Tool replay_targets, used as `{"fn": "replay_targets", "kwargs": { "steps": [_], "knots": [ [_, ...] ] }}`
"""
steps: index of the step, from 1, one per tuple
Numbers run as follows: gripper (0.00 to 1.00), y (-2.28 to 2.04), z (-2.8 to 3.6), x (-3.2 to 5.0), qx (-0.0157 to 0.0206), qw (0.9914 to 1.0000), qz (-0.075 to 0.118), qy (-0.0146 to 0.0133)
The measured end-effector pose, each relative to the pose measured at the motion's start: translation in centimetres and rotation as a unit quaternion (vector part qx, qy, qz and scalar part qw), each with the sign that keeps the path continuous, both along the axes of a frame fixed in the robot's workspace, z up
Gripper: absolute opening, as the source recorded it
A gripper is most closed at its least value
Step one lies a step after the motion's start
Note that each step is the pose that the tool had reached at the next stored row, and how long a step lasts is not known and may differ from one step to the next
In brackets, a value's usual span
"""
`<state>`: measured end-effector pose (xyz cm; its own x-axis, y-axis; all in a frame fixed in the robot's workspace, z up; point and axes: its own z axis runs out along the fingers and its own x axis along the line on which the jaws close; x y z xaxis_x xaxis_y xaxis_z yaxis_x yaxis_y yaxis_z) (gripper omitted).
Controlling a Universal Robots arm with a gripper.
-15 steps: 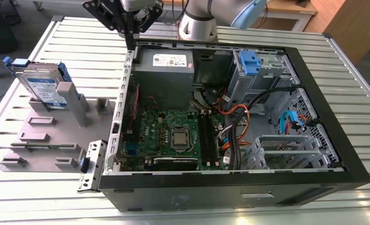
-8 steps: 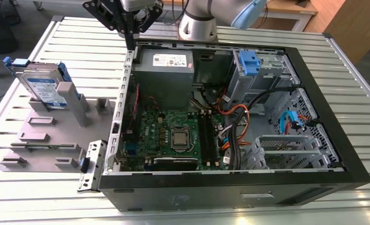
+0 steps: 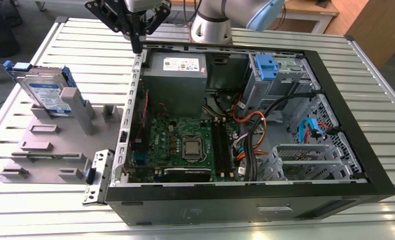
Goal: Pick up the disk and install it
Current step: 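Reach for the disk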
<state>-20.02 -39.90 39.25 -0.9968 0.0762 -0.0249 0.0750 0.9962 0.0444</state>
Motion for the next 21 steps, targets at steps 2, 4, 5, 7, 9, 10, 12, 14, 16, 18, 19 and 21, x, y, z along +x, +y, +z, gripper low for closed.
{"fn": "replay_targets", "kwargs": {
  "steps": [2,4,5,7,9,10,12,14,16,18,19,21],
  "knots": [
    [0.11,0.0,0.0,-0.26,0.0,1.0,0.0,0.0],
    [0.11,0.0,0.0,-0.53,0.0,1.0,0.0,0.0],
    [0.11,0.0,0.0,-0.71,0.0,1.0,0.0,0.0],
    [0.11,0.0,-0.01,-1.05,0.0,1.0,0.0,0.0],
    [0.11,0.01,-0.02,-1.14,0.0,1.0,0.0,-0.0001],
    [0.11,0.0,-0.01,-1.22,0.0,1.0,0.0,0.0],
    [0.11,0.0,-0.02,-1.36,0.0,1.0,0.0,0.0],
    [0.11,0.0,-0.02,-1.47,0.0,1.0,0.0,0.0],
    [0.11,0.0,-0.02,-1.58,0.0,1.0,0.0,0.0],
    [0.11,0.0,-0.02,-1.71,0.0,1.0,0.0,0.0],
    [0.11,0.01,-0.02,-1.75,0.0,1.0,0.0,0.0],
    [0.11,0.0,-0.02,-1.84,0.0,1.0,0.0,0.0]
  ]
}}
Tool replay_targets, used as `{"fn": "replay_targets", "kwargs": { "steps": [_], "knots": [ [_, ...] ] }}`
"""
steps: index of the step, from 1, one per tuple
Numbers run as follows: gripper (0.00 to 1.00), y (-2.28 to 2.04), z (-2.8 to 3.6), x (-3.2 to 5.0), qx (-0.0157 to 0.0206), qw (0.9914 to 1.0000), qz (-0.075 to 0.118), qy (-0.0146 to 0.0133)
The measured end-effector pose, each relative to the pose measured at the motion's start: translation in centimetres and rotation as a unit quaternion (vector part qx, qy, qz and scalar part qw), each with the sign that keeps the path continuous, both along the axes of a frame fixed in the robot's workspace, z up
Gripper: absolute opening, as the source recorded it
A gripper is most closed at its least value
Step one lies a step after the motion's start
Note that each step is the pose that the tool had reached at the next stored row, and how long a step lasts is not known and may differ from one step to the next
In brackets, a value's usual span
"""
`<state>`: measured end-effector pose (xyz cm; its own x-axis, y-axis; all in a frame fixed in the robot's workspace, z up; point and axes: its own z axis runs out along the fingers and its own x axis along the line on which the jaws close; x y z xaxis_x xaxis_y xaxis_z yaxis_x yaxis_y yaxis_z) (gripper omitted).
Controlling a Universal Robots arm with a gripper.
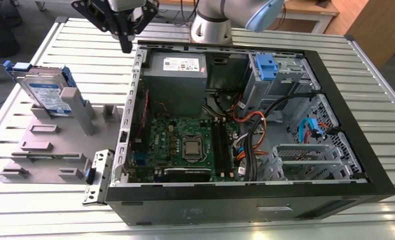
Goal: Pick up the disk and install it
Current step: 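Reach for the disk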
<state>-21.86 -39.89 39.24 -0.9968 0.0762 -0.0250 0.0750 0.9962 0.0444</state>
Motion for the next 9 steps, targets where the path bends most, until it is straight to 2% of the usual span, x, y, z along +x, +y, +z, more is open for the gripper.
{"fn": "replay_targets", "kwargs": {
  "steps": [9],
  "knots": [
    [0.11,0.0,0.0,-0.38,0.0,1.0,0.0,0.0]
  ]
}}
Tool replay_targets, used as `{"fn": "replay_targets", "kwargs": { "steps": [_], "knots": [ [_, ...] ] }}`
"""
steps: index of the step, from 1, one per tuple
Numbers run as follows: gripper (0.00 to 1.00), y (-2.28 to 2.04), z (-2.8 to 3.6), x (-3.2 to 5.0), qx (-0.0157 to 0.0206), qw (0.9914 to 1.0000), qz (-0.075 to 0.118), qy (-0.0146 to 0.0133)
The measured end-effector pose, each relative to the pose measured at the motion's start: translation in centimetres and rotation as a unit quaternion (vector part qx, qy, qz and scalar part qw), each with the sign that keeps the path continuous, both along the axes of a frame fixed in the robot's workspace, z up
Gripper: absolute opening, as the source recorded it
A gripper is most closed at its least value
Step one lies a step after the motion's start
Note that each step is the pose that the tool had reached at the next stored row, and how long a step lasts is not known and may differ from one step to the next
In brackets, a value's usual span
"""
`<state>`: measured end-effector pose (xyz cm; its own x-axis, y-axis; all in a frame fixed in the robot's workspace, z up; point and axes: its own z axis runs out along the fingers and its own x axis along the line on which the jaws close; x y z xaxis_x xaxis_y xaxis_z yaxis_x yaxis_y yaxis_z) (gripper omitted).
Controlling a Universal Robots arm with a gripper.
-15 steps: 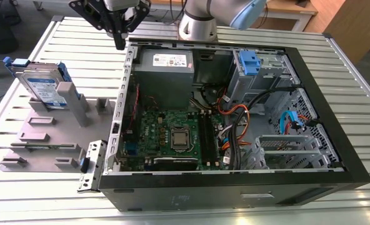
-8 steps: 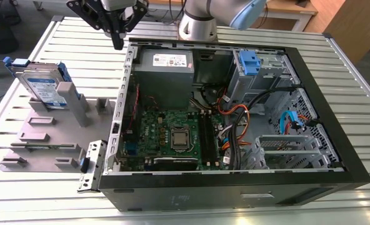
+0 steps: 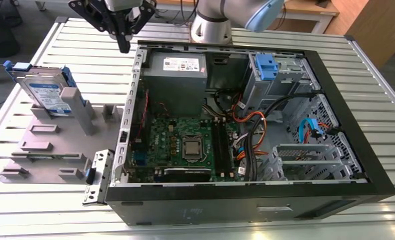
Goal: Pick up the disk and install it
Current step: 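Reach for the disk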
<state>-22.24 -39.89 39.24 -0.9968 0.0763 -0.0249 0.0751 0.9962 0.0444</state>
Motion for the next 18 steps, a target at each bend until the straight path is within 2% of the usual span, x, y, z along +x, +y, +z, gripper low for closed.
{"fn": "replay_targets", "kwargs": {
  "steps": [9,18],
  "knots": [
    [0.11,0.0,0.0,-0.41,0.0,1.0,0.0,0.0],
    [0.11,0.0,0.0,-1.23,0.0,1.0,0.0,0.0]
  ]
}}
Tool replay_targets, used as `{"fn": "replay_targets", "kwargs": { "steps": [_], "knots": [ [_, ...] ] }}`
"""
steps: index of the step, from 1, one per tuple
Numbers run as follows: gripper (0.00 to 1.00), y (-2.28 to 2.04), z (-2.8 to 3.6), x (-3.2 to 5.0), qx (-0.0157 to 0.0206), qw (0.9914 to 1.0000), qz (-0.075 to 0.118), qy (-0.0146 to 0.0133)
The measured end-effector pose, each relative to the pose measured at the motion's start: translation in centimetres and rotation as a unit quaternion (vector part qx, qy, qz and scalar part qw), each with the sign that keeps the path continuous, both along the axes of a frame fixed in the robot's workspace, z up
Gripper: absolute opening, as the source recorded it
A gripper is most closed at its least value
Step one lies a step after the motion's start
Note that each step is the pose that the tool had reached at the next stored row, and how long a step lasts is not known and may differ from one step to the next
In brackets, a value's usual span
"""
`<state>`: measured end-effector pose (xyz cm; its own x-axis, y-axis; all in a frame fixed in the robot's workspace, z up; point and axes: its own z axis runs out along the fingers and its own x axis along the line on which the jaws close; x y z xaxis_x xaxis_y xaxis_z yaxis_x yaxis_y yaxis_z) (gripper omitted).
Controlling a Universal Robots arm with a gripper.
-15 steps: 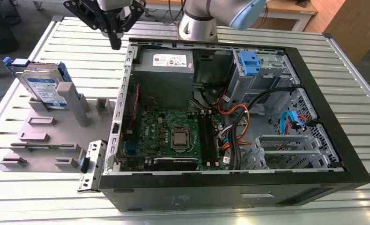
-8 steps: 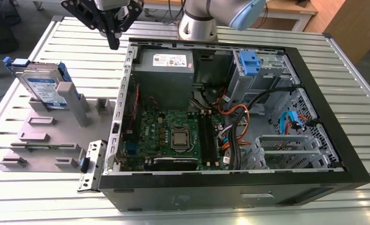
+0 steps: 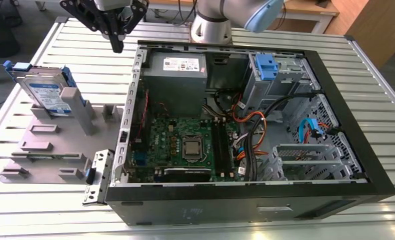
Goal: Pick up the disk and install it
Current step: 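Reach for the disk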
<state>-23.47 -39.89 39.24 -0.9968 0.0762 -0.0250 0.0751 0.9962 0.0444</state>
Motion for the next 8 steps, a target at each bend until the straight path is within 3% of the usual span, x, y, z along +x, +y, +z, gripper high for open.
{"fn": "replay_targets", "kwargs": {
  "steps": [8],
  "knots": [
    [0.11,0.0,0.0,-0.83,0.0,1.0,0.0,0.0]
  ]
}}
